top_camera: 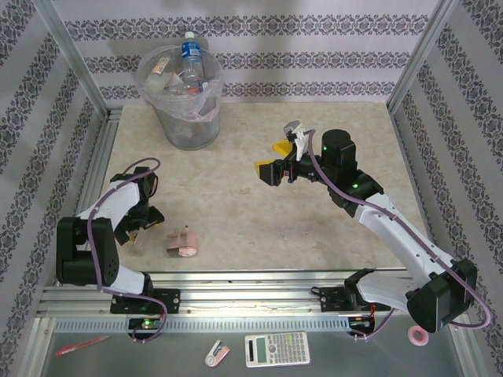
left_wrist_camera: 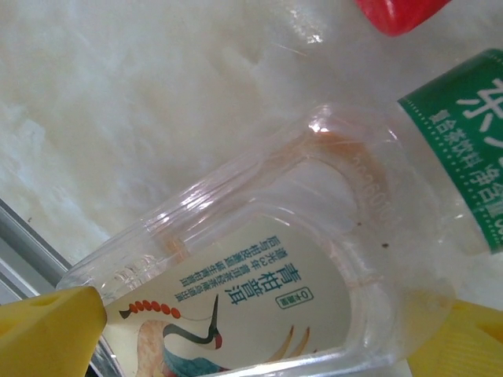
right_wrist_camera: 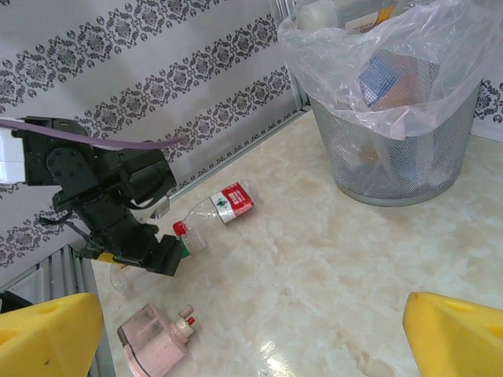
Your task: Throw the plastic bottles in the bin
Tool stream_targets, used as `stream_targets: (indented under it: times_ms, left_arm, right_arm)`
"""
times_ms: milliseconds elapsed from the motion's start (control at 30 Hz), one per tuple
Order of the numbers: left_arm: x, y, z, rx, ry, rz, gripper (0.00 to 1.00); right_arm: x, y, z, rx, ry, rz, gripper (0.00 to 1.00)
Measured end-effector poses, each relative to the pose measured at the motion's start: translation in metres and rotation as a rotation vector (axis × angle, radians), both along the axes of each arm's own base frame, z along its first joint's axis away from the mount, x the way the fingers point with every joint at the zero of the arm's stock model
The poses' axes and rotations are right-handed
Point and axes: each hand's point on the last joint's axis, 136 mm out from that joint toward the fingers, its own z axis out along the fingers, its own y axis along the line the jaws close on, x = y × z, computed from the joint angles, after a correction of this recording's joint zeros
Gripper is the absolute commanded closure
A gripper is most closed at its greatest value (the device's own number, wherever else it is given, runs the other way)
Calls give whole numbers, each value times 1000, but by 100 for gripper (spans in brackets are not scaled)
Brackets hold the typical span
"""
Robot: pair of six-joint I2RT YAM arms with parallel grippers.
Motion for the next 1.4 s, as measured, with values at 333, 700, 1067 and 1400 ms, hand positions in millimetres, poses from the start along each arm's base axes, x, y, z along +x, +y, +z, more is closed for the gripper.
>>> stream_targets:
  times_ms: [333, 700, 1067, 1400]
  left_arm:
    - [3, -7, 6, -36, -84, 8, 0]
    - [2, -10, 8, -54, -85, 2, 0]
    - [-9, -4, 1, -18, 7, -3, 0]
    - [-24, -18, -26, -96, 77, 23, 14]
  right_arm:
    - [0, 0, 0, 0, 1, 1, 2]
    - [-2, 1, -2, 2, 6, 14, 2]
    - [-4, 2, -6, 0, 17, 25, 2]
    - [-5, 2, -6, 0, 18, 28, 2]
